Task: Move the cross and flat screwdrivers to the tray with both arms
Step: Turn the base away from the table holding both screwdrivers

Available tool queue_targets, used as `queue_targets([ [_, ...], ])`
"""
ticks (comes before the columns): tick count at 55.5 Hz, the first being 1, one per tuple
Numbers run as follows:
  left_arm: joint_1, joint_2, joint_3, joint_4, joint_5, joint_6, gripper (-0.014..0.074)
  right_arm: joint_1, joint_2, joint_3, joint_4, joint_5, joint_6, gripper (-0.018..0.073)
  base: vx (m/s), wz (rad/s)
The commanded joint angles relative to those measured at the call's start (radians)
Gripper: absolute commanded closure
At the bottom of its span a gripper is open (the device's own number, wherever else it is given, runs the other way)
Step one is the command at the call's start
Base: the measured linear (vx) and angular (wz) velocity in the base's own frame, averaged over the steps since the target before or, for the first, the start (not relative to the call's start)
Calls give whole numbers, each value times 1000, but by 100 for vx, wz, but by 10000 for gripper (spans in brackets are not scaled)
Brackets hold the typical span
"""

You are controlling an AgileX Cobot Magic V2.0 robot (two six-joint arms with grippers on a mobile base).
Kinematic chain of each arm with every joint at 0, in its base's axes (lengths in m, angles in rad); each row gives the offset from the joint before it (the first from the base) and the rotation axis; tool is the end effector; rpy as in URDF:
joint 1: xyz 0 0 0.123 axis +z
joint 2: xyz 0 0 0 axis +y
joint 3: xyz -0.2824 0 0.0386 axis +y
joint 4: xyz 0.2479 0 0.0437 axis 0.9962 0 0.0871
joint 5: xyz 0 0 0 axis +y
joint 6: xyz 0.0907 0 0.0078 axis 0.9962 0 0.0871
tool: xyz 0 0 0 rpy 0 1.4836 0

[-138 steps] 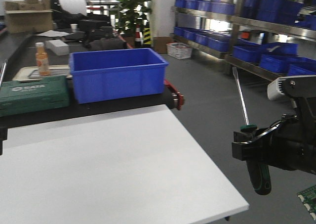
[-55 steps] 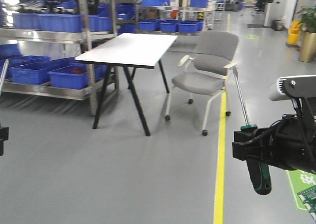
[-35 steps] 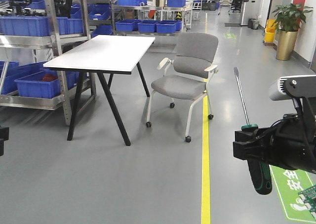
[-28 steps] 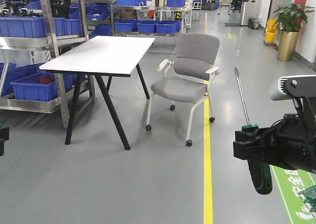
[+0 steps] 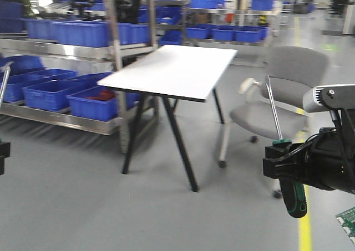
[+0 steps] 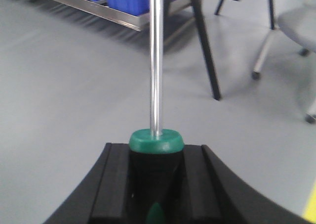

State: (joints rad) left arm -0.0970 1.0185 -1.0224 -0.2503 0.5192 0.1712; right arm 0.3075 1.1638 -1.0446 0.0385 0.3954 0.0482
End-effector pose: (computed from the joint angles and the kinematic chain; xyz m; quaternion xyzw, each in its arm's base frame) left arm 0.2130 -0.0320 0.3918 0.0544 0.8348 -0.0907 0.5403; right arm 0.2453 0.0793 0.3737 -0.0979 0.8352 0.1113 0.5296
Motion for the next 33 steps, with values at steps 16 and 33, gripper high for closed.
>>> queue_targets([
  [16,-5,-18,-31,-18,-85,-1,599,-1,-25,-30,-6,-88,-6,567,56,64],
  [33,-5,-18,-31,-18,-85,-1,599,-1,-25,-30,-6,-87,-6,567,57,63],
])
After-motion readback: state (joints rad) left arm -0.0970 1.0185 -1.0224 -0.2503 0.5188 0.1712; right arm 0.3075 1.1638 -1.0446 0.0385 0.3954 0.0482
